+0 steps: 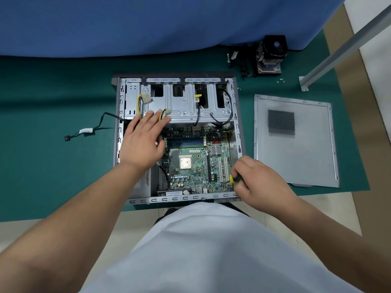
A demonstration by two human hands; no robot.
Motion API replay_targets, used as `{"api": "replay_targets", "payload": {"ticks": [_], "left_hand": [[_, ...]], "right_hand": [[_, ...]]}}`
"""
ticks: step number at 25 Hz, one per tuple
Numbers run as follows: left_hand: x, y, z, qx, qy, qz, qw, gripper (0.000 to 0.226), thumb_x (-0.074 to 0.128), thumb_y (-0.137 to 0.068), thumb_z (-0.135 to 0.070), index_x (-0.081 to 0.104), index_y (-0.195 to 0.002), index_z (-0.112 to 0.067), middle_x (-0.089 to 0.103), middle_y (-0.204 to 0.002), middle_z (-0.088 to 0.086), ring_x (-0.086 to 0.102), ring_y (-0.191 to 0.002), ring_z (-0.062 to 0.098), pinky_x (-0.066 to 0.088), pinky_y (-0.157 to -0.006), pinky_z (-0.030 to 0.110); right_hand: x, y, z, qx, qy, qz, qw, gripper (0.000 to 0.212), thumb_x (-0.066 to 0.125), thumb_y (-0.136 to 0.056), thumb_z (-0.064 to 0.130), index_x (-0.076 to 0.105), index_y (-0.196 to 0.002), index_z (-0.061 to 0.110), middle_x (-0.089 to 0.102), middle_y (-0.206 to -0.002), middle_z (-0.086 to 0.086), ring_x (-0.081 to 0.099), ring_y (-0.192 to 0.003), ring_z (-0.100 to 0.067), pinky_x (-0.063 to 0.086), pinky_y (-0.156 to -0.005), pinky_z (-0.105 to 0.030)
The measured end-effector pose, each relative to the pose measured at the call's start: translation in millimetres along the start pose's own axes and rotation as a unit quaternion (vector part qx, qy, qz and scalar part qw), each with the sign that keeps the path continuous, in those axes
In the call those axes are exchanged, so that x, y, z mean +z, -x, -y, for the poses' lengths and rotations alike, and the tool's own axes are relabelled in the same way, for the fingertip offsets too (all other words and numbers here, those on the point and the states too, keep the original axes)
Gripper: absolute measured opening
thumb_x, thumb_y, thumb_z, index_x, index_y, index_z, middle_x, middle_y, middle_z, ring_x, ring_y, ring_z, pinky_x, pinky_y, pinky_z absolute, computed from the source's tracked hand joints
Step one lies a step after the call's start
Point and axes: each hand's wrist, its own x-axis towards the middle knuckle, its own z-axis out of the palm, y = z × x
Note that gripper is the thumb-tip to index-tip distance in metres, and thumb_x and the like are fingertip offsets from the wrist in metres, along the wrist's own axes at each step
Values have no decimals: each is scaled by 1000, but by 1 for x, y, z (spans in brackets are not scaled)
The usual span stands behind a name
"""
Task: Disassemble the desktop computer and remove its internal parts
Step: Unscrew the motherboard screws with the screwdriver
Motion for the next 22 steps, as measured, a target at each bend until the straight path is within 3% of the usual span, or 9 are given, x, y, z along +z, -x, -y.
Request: {"api": "replay_targets", "payload": {"ticks": [4,8,10,12,14,16,18,20,22], "left_hand": [[-10,1,-5,-52,153,-3,987,50,46,-98,-35,50,-149,-35,36,-164,-6,29,-153,13,5,-129,39],[-15,16,-42,-137,258,-40,956,31,58,-101,-21,69,-129,-29,45,-157,-7,32,-150,13,8,-128,41],[-17,29,-69,-132,326,-50,935,29,59,-100,-17,71,-122,-31,51,-150,-13,36,-141,-1,18,-123,22],[-17,34,-89,-162,416,-25,895,30,60,-99,-15,73,-111,-39,59,-133,-15,47,-119,-14,32,-102,3],[-16,27,-102,-271,549,44,789,32,61,-100,-14,75,-99,-43,70,-115,-7,64,-93,-4,51,-81,14],[-15,17,-108,-412,665,100,615,22,62,-99,-9,77,-104,-25,73,-116,5,71,-105,18,58,-88,31],[-14,9,-109,-474,736,116,469,16,64,-98,-5,71,-113,-4,72,-120,19,72,-109,31,62,-83,33],[-17,6,-110,-468,775,136,404,22,62,-98,-5,66,-118,4,73,-114,26,75,-103,35,63,-76,33],[-21,5,-112,-448,791,148,389,25,60,-99,-6,64,-121,5,73,-111,28,75,-101,35,64,-75,34]], "right_hand": [[-14,-10,-2,25,-43,-64,997,20,61,-83,15,52,-95,28,50,-98,10,52,-81,-14,43,-68,-30],[-30,-13,-5,62,-134,-132,980,25,64,-81,14,52,-90,34,54,-96,17,54,-87,-2,38,-71,-13],[-37,-13,-5,82,-178,-172,965,25,64,-80,11,55,-89,33,56,-93,19,55,-86,-1,37,-67,-9],[-44,-14,-5,109,-220,-210,946,24,63,-79,10,58,-88,32,59,-91,19,55,-75,-1,37,-61,-9],[-48,-13,-4,127,-257,-238,928,20,62,-77,14,61,-87,31,61,-91,20,56,-65,-3,38,-56,-10],[-50,-13,-3,138,-296,-258,909,18,59,-73,21,62,-87,32,63,-85,18,53,-55,-4,37,-51,-9],[-52,-14,-2,142,-332,-270,893,19,58,-72,24,63,-87,32,65,-77,15,49,-49,-5,35,-48,-10],[-51,-16,-1,139,-354,-272,884,19,58,-72,25,63,-88,33,66,-78,11,46,-48,-6,36,-47,-14],[-50,-17,-2,140,-365,-269,880,19,57,-72,25,62,-88,34,66,-79,9,46,-47,-6,37,-47,-15]]}}
